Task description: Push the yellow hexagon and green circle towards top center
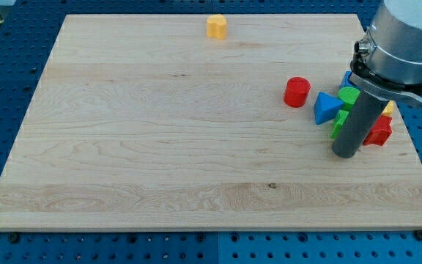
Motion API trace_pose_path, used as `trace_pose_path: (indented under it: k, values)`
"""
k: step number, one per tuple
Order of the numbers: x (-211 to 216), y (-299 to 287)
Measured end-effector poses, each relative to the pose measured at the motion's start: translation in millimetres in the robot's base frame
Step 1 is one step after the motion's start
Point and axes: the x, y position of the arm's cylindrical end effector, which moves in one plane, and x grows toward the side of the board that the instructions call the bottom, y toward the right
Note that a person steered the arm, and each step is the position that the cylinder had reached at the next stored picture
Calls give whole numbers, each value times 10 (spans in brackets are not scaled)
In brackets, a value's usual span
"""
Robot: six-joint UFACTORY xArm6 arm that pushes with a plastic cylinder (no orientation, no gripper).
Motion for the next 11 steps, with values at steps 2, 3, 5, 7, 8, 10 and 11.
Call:
trace_pose_path:
  k: [2,3,5,7,8,10,11]
  values:
    - [105,674]
    - [105,1173]
    - [-313,1108]
    - [-665,946]
    - [-671,940]
    - [-695,465]
    - [-707,219]
